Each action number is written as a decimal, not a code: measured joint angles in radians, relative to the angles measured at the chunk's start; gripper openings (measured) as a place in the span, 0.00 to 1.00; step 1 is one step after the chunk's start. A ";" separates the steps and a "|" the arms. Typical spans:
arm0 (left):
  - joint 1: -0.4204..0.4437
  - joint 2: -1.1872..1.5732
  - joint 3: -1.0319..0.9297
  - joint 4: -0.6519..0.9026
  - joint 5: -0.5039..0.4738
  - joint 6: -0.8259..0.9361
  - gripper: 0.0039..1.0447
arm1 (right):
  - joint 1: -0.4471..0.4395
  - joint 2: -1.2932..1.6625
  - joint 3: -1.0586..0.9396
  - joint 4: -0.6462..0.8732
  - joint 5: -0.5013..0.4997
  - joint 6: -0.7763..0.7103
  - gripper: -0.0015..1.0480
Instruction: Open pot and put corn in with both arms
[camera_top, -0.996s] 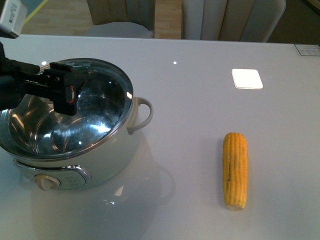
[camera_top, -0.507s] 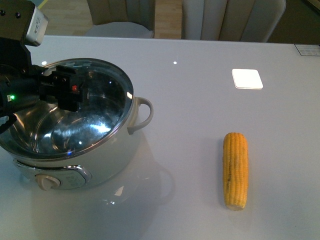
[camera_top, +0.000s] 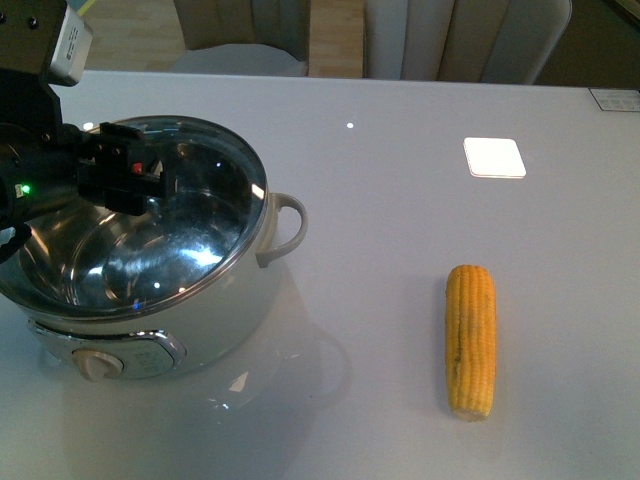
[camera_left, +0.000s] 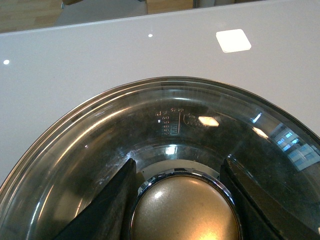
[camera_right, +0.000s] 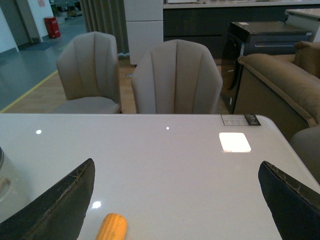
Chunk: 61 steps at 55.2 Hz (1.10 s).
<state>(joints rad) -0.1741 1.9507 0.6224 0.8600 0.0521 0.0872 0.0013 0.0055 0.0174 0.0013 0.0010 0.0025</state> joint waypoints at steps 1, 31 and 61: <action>0.000 -0.003 0.000 -0.004 -0.001 0.001 0.42 | 0.000 0.000 0.000 0.000 0.000 0.000 0.92; 0.406 -0.277 0.052 -0.041 0.142 0.048 0.42 | 0.000 0.000 0.000 0.000 0.000 0.000 0.92; 0.804 0.198 0.060 0.255 0.200 0.047 0.42 | 0.000 0.000 0.000 0.000 0.000 0.000 0.92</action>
<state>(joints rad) 0.6296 2.1483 0.6823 1.1152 0.2516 0.1337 0.0013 0.0055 0.0174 0.0013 0.0010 0.0025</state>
